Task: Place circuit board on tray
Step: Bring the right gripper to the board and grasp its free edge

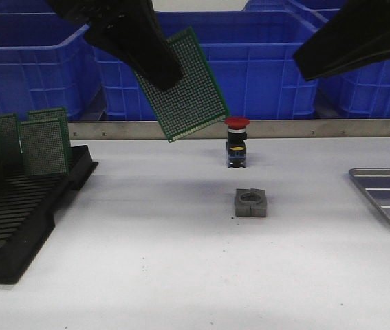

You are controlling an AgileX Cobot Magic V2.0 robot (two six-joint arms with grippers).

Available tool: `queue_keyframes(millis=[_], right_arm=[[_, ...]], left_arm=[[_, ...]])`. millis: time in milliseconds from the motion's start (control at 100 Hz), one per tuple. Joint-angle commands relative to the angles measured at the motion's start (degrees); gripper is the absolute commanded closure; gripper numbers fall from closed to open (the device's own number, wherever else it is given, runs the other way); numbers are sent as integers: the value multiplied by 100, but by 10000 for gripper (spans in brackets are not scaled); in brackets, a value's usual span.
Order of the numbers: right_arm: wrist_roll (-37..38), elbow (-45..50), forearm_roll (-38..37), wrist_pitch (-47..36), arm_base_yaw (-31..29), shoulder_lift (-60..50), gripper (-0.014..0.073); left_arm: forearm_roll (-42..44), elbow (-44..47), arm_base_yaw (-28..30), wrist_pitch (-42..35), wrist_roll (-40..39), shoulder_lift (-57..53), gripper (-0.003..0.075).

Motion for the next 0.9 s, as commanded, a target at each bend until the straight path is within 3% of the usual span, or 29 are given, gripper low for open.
queue_keyframes(millis=[0, 390, 670, 890], right_arm=[[-259, -415, 408, 321, 153, 215, 83], [-342, -1248, 408, 191, 1110, 1308, 113], [-361, -1339, 408, 193, 1412, 1594, 342], [-361, -1339, 408, 105, 1434, 1594, 650]], left_arm=[[-372, -165, -45, 315, -52, -291, 738], [-372, -165, -45, 315, -52, -291, 739], [-375, -165, -45, 315, -52, -291, 738], [-375, -165, -45, 315, -52, -291, 738]])
